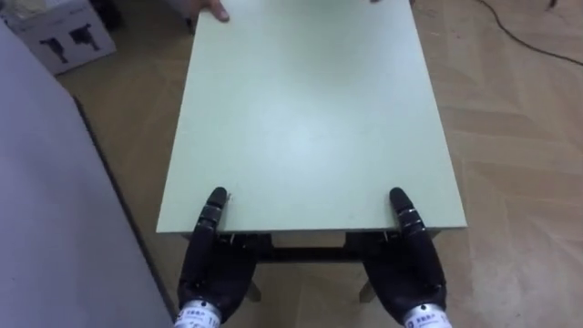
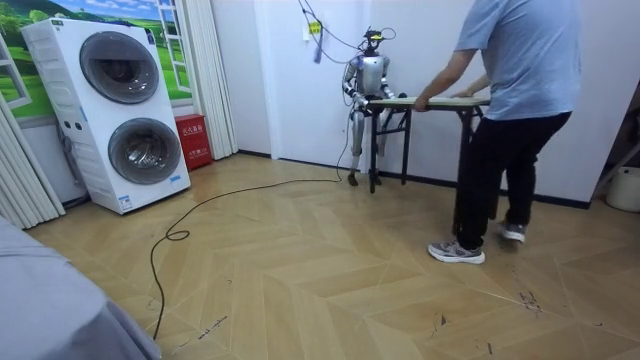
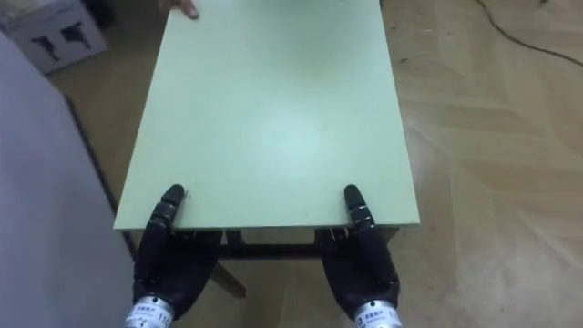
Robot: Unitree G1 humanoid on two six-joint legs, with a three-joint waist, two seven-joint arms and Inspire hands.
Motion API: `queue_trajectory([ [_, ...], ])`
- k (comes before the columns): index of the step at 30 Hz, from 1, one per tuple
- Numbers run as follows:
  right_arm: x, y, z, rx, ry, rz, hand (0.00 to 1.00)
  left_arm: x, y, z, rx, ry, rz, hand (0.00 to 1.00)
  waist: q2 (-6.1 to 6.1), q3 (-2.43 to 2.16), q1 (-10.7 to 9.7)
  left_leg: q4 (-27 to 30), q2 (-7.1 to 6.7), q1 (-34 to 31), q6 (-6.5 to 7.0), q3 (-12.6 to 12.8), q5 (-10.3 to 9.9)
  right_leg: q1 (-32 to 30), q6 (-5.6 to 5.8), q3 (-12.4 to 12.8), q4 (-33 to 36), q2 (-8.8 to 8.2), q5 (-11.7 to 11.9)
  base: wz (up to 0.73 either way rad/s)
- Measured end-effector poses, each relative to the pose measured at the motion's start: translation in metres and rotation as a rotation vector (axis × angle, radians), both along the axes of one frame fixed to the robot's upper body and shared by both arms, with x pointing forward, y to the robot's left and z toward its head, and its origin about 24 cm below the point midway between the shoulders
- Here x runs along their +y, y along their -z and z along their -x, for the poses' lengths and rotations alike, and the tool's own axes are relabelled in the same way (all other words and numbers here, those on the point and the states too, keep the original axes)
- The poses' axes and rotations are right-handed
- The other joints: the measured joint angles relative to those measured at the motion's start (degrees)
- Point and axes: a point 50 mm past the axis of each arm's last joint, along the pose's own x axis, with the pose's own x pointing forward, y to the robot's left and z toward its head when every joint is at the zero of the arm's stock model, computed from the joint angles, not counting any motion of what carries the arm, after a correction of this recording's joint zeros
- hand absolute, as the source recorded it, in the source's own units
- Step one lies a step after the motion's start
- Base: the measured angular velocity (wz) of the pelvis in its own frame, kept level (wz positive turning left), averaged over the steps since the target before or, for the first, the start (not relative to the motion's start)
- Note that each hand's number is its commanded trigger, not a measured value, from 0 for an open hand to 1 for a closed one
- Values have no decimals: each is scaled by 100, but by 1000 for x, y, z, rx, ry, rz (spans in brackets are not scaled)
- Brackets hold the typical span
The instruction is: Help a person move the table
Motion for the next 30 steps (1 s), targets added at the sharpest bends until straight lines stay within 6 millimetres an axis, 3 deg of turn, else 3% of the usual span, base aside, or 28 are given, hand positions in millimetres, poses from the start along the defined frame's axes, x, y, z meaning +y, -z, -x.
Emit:
queue_trajectory([
  [3,2,1,1,6,-3,1,100,1,1,3,8,-9,-4,100,-42,4,52,2,-20,6,14,-25,9,198,11,16,-251,53,41,38],
  [9,6,4,1,16,-26,2,100,5,4,8,21,-40,-12,100,-74,17,368,90,-52,-147,12,-186,10,251,6,-4,-403,121,97,28],
  [17,9,3,0,11,-23,-3,100,5,2,8,14,-41,-10,100,-85,9,585,204,-219,-355,-10,-715,47,286,6,-43,-435,185,96,46],
  [19,8,5,0,19,-13,-6,100,5,2,8,14,-39,-10,100,-49,5,498,224,-246,-332,-42,-1146,98,133,46,-197,-47,204,32,69],
  [21,7,5,0,20,-13,-6,100,5,2,7,11,-31,-16,100,-33,10,402,239,-285,-372,-102,-1457,133,-97,-57,64,-339,359,51,83],
  [22,7,6,0,22,-13,-4,100,4,2,7,17,-28,-12,100,11,-13,234,263,-349,-435,-139,-1525,158,-143,-285,-2,-397,369,192,127],
  [23,6,6,0,21,-13,-1,100,4,3,7,18,-29,-12,100,59,-18,0,208,-187,-543,-49,-781,218,-63,-306,-351,-386,318,205,125],
  [24,5,6,0,23,-10,-2,100,4,3,8,19,-26,-10,100,75,-19,-79,156,-57,-593,36,-224,269,-36,-304,-479,-387,317,203,115],
  [25,5,6,0,25,-7,-5,100,4,3,7,19,-21,-12,100,78,-22,-169,7,199,-604,187,774,362,-7,-301,-530,-384,329,198,78],
  [26,5,6,0,25,-7,-4,100,4,3,7,20,-18,-10,100,74,-21,-172,-56,315,-591,249,1304,399,4,-294,-488,-386,349,181,52],
  [30,1,7,2,33,-7,3,100,3,4,9,35,-7,-7,100,84,-16,-133,-134,265,-537,254,1225,400,-4,-332,-476,-384,365,122,11],
])
